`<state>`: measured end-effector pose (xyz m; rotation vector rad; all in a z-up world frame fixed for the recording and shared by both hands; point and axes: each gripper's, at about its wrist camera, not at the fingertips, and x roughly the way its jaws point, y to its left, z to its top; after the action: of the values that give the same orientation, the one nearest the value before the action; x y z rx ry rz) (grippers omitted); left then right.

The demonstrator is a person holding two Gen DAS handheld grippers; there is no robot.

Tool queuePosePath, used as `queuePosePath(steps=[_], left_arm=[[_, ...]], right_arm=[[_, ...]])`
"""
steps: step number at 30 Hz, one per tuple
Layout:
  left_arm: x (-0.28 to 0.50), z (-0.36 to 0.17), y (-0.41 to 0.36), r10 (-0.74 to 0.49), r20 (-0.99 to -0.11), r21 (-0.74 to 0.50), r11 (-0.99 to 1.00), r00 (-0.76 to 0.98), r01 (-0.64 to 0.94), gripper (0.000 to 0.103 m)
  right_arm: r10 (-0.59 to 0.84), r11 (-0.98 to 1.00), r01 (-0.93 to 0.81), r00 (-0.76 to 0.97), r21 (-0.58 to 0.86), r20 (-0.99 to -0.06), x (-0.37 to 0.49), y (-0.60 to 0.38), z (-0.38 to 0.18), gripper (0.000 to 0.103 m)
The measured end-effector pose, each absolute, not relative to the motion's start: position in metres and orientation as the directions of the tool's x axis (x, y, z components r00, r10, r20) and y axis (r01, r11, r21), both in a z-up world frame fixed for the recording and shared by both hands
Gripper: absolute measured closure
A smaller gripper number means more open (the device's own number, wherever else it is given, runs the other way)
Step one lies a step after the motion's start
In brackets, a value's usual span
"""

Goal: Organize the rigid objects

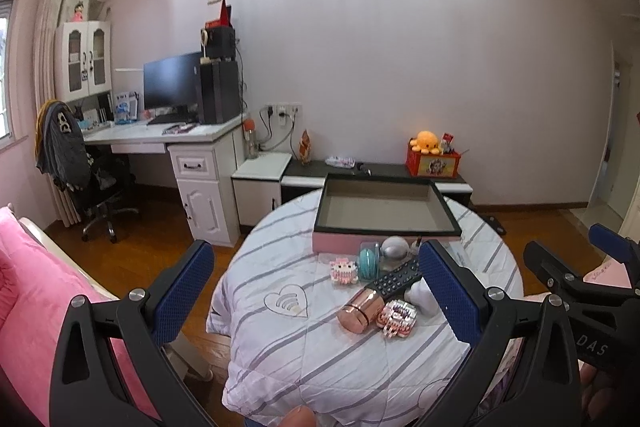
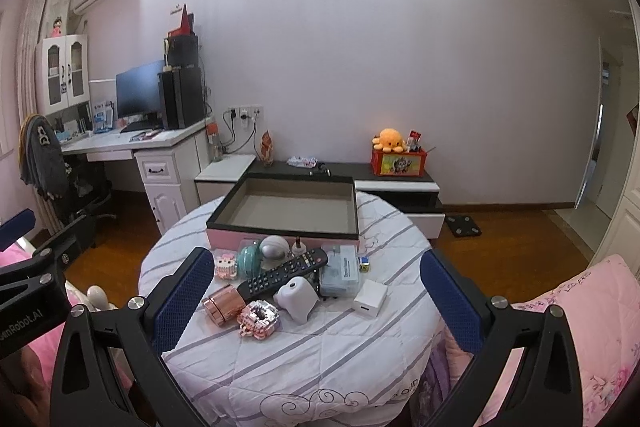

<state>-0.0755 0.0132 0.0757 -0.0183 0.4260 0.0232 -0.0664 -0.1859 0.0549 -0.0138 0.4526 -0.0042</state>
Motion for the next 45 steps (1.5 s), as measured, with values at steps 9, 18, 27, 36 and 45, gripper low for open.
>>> queuePosePath(steps=[9,18,27,36,45], left_arm=[[0.001,-0.013,0.013,-0.015,-0.612,-0.027,1.0,0.791,-0.002,0.0],[0.06,-0.075,0.001,-0.053,-0.717,-0.024,0.998,0.695,0.052,0.0],[0.085,-0.104,-0.003,-0.125,-0.76,-0.077,0.992,0.638,0.103,0.0],[0.108,-0.115,-0.002,-0.188,-0.774,-0.121,0.981,0.605,0.15,0.0],[0.118,-0.122,-0.006,-0.171,-0.775,-0.093,0.983,0.608,0.158,0.01]], right_arm=[[0.008,1.0,-0.006,0.781,0.005,-0.625,0.019,-0.197,-0.026,0.0],[0.043,0.999,-0.03,0.692,0.03,-0.72,0.073,-0.2,-0.081,0.0],[0.081,0.997,-0.042,0.634,0.07,-0.769,0.103,-0.197,-0.108,0.01],[0.119,0.992,-0.044,0.609,0.117,-0.784,0.119,-0.197,-0.119,0.026],[0.135,0.99,-0.055,0.605,0.128,-0.785,0.12,-0.201,-0.131,0.037]])
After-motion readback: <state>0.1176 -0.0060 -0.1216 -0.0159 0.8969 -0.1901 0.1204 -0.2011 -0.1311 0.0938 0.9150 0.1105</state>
